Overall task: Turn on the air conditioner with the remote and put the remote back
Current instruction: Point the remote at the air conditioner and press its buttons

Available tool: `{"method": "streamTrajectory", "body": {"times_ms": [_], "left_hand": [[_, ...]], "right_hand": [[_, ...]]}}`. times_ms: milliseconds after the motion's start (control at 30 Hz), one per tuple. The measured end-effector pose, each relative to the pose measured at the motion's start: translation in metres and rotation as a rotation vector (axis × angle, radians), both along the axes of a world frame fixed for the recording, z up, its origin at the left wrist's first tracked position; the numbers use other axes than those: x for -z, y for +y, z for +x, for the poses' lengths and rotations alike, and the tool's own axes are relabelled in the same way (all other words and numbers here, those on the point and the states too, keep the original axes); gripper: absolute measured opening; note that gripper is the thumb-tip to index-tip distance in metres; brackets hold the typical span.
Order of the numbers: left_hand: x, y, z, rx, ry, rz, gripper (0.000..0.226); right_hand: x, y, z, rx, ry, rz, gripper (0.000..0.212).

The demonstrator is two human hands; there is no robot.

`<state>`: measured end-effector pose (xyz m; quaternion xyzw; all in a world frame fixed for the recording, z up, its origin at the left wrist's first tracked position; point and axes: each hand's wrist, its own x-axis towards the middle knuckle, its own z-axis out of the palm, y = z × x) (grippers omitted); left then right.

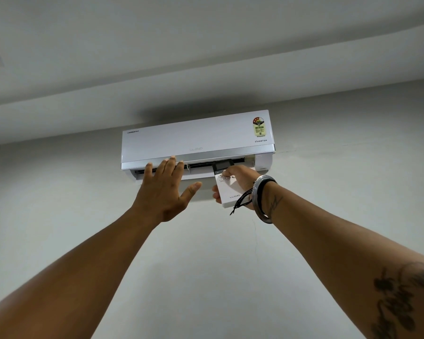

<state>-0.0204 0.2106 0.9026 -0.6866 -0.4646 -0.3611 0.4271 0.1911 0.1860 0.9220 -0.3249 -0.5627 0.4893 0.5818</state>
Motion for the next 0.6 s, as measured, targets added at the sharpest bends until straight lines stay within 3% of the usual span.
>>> {"method": "streamTrajectory", "body": {"times_ms": [600], "left_hand": [[-0.0021,-0.0084,-0.001,-0.01,0.012,-0.016,0.088]], "right_hand": [[-0.0022,-0.0091,-0.0039,-0.021,0.002,-0.008,0.019]]}}
